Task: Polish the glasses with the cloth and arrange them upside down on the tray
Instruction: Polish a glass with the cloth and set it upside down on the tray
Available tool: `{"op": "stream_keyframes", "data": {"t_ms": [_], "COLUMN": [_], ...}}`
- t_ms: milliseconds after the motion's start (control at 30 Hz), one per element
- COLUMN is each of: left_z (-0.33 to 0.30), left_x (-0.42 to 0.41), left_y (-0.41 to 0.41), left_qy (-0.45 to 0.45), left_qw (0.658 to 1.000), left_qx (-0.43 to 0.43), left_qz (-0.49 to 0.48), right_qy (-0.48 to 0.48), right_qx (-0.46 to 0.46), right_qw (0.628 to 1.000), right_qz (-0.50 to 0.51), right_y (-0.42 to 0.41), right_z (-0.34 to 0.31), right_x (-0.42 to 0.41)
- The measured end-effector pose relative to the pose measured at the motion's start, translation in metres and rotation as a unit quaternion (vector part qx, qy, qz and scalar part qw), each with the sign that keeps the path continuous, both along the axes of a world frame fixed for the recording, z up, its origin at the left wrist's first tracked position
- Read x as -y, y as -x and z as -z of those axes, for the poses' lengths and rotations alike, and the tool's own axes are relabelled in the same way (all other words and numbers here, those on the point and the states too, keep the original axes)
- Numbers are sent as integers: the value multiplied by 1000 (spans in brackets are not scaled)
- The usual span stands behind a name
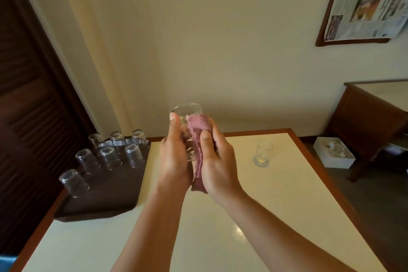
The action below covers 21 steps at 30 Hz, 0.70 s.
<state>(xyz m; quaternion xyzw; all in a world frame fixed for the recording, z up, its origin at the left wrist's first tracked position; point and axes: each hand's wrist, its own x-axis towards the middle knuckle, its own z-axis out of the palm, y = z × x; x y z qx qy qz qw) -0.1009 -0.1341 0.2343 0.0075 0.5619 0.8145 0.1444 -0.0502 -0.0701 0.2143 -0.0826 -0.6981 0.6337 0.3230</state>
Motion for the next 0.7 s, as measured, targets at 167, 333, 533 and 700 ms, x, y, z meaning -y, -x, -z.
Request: {"op": "stream_keyframes", "data": {"t_ms": [167,333,533,700], "left_z": [-6,7,13,10], "left_x": [-21,-21,-32,-18], "left_y": [-27,-34,-49,-43], "left_qy": [27,30,80,70], "left_qw": [999,991,996,986], "left_qx": [-32,-43,-22,-39], "left_qz": [0,-125,-36,-147], "right_qy": [148,71,109,-28], "right_qx": [42,-9,21,-5], "right_qw": [988,997,994,999], "right_qz": [-2,-40,11,-29], "right_y": [5,-32,-15,-44], "right_z": [-23,17,-1,13], "right_x": [-37,-9,-38,-7]}}
